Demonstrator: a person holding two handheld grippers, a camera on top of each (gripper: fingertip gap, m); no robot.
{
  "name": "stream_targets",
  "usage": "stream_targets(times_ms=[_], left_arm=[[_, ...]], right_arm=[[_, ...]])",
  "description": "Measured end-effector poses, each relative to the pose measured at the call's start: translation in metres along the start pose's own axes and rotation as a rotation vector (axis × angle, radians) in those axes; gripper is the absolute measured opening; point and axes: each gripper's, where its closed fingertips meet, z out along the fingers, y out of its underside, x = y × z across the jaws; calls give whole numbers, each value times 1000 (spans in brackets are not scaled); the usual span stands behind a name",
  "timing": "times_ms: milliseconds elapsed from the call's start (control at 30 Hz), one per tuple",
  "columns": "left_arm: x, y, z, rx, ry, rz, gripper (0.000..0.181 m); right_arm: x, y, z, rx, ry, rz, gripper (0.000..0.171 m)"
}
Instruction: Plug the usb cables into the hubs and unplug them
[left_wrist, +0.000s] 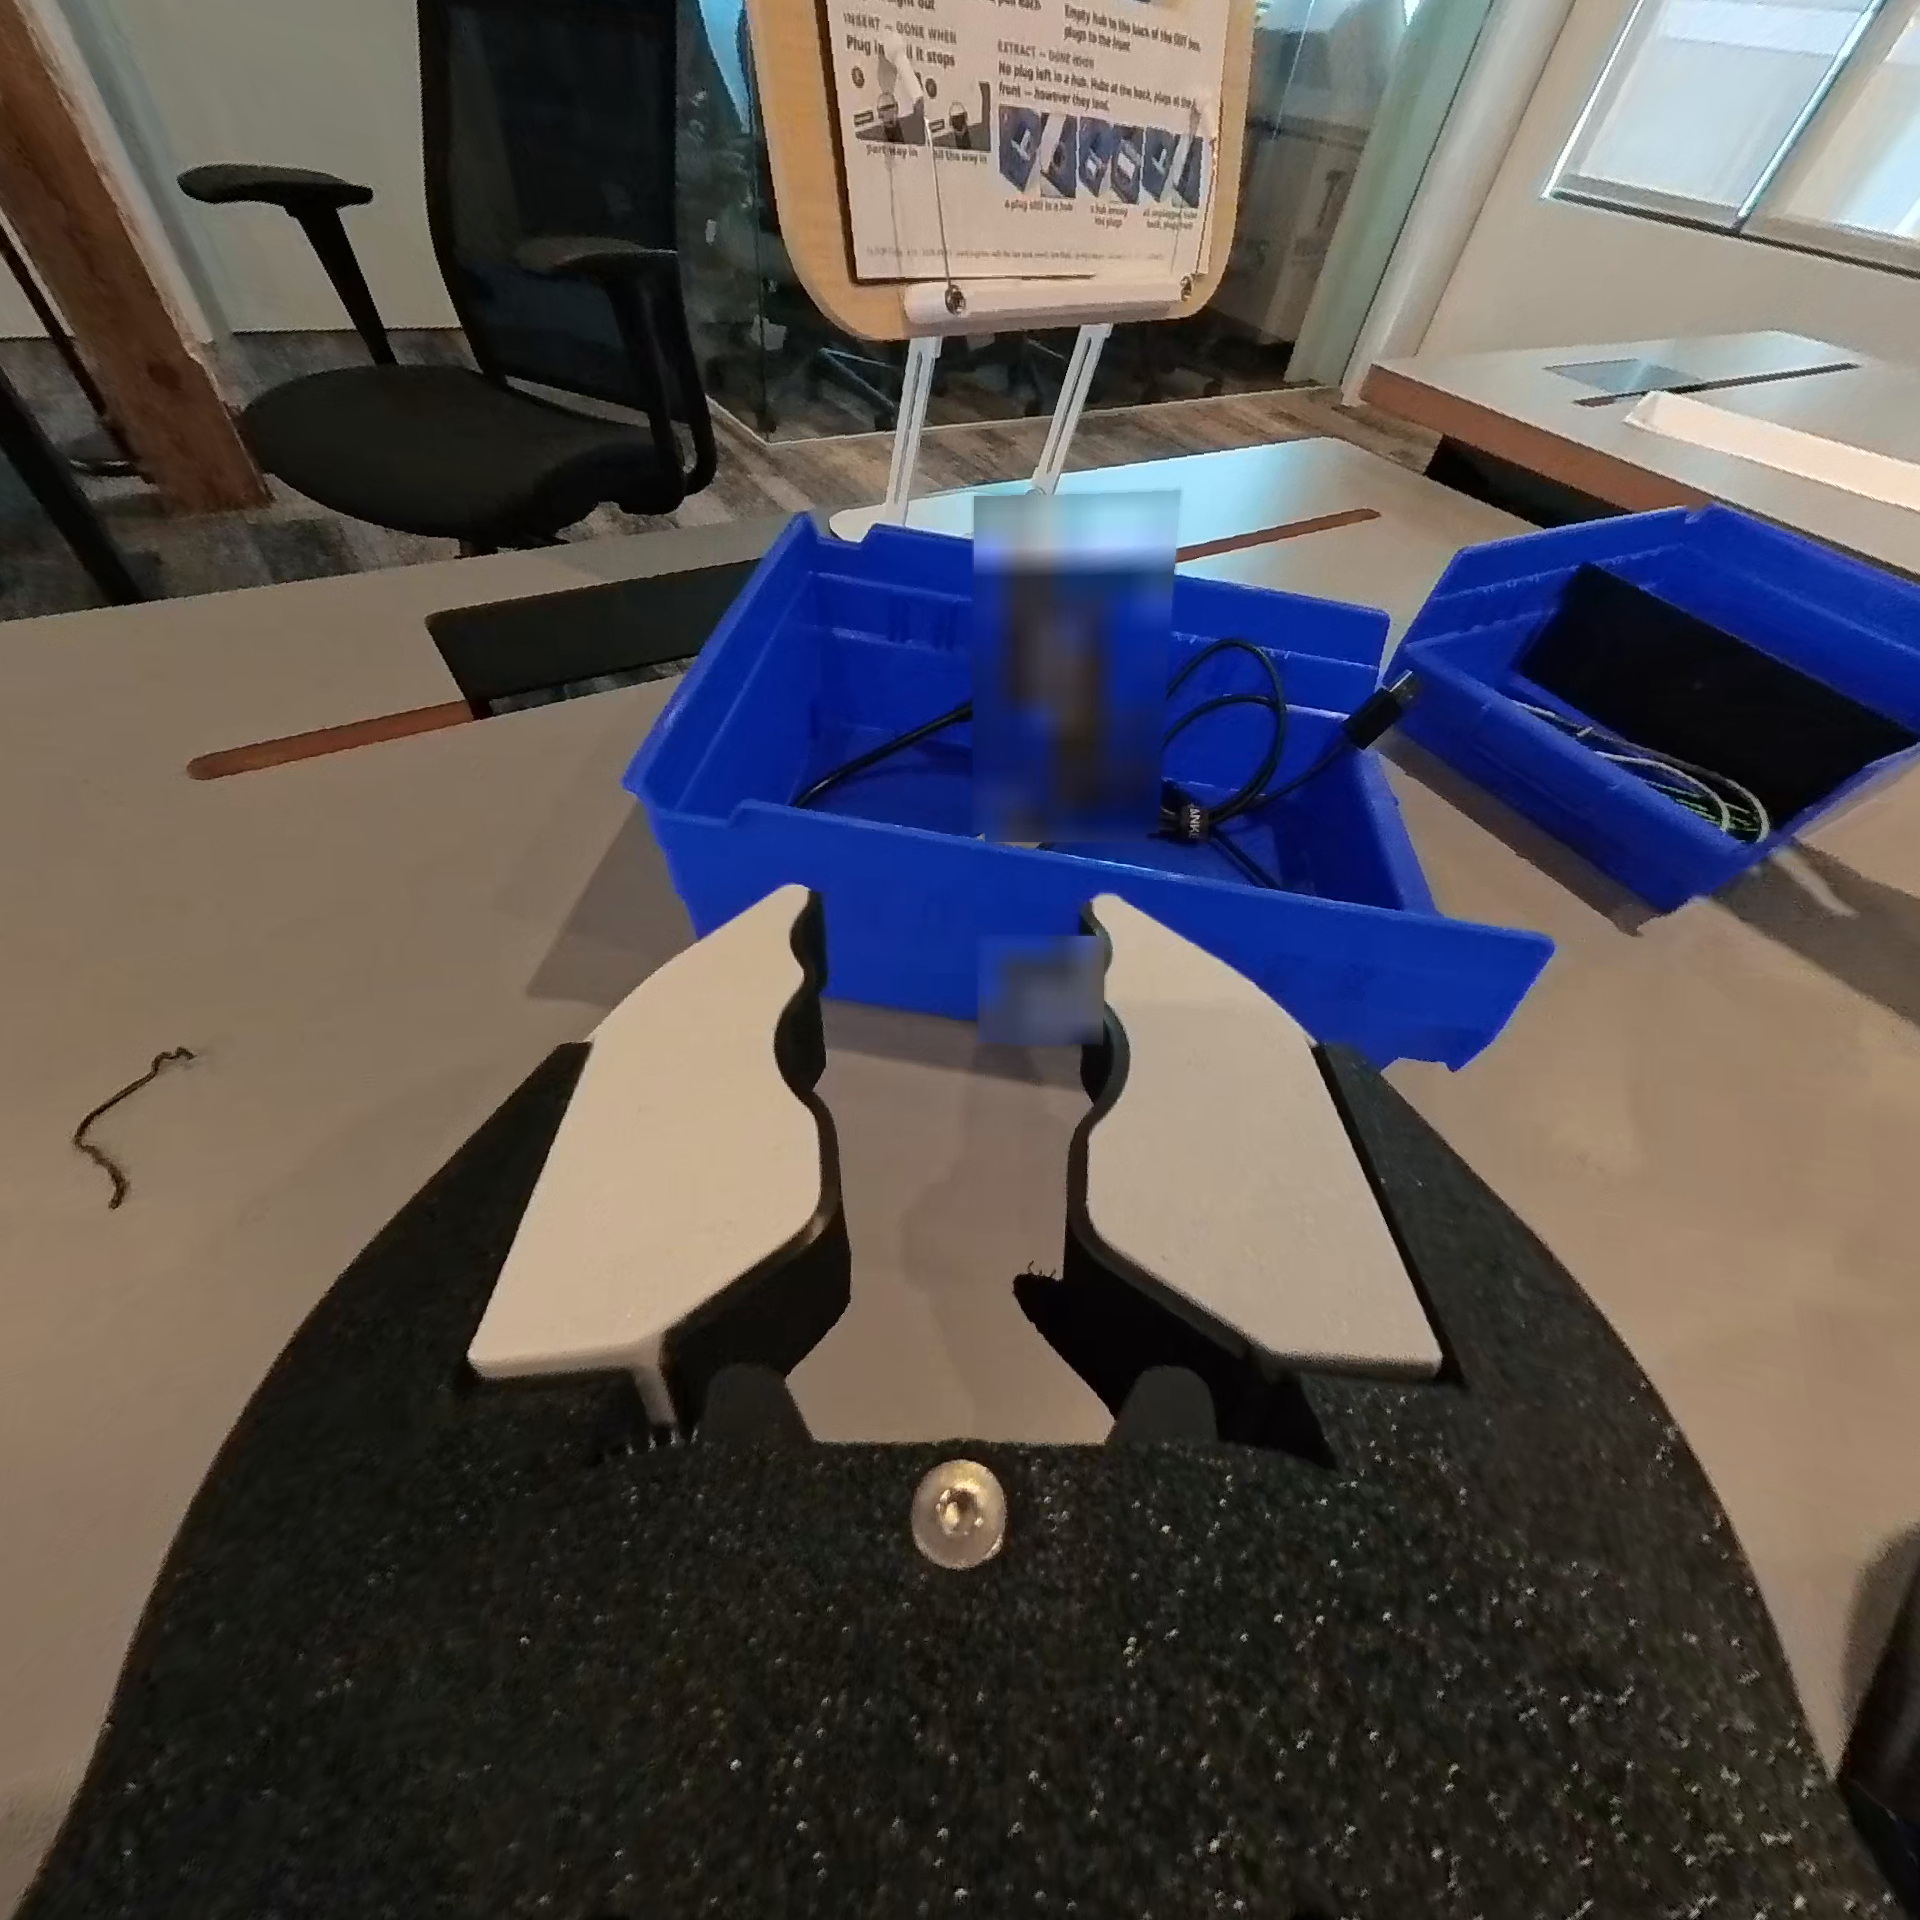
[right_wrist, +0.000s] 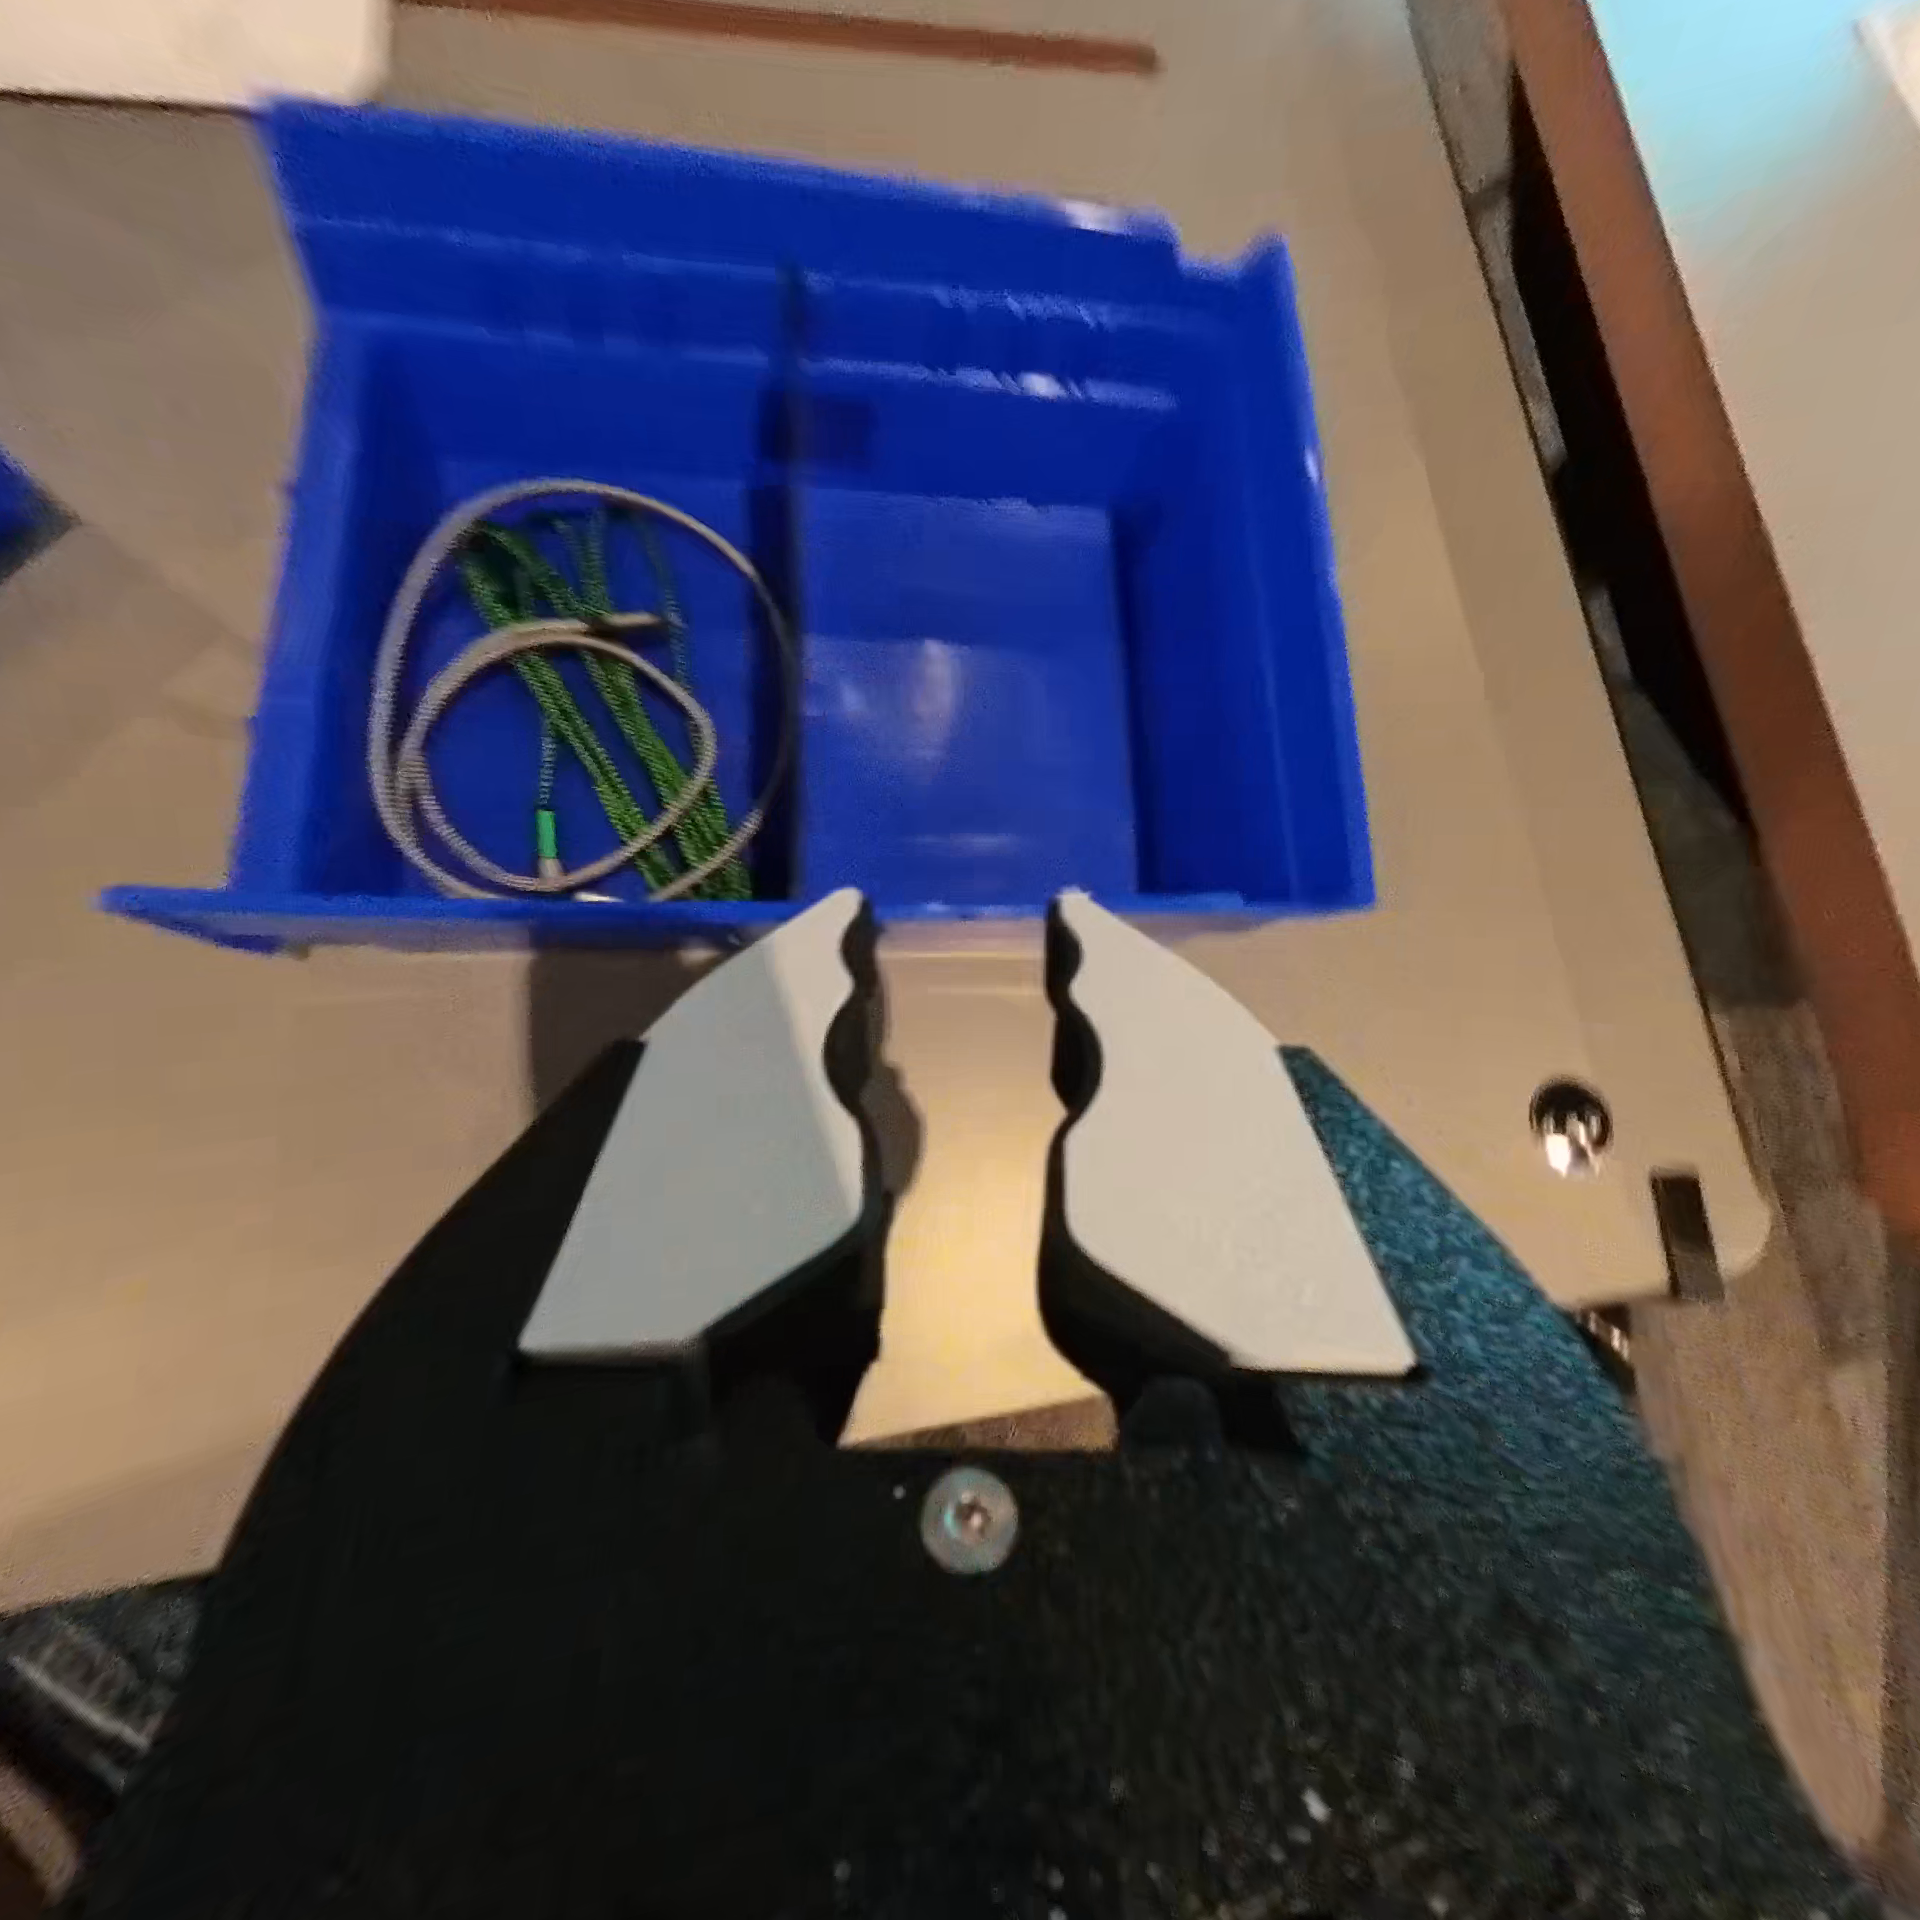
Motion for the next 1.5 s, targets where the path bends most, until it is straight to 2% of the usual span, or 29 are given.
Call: stream_targets(times_ms=[33,67,100,200,333,467,633,700,767,867,1000,1067,1100,1133,1167,1200,1367,1500], left_arm=[[0,0,0,-3,0,1,46],[0,1,0,-5,-2,1,46],[0,1,0,-5,-4,1,46],[-1,-1,-2,2,-8,4,46],[-3,-2,-5,8,-19,2,46],[-7,-4,-9,22,-30,-5,46],[-10,-7,-13,40,-31,-15,46],[-11,-6,-14,38,-32,-23,46],[-11,-8,-16,42,-40,-17,46],[-10,-11,-17,57,-39,-13,46],[-7,-7,-12,40,-18,-19,46],[-5,-6,-10,32,-15,-12,46],[-4,-7,-10,32,-14,-8,46],[-3,-7,-10,34,-14,-5,46],[-2,-8,-10,35,-14,0,46],[-1,-8,-10,36,-14,4,46],[1,-9,-8,32,-12,12,46],[1,-6,-6,19,-12,11,46]], right_arm=[[6,9,5,-37,39,37,18],[10,20,8,-78,71,54,3],[13,30,11,-121,95,63,0],[13,55,24,-259,80,117,0],[25,58,49,-276,86,138,0],[47,43,78,-252,118,126,0],[73,-3,127,-173,102,51,0],[84,-18,125,-142,137,79,0],[82,-39,113,-36,94,152,13],[79,-49,108,-34,-16,327,59],[66,-49,130,-166,-174,444,80],[60,-44,144,-261,-198,450,74],[56,-42,150,-304,-213,451,66],[51,-43,154,-332,-241,452,52],[46,-49,155,-334,-278,458,28],[48,-50,154,-356,-254,432,13],[63,-52,160,-512,-176,87,14],[73,-65,175,-532,-193,-55,14]])
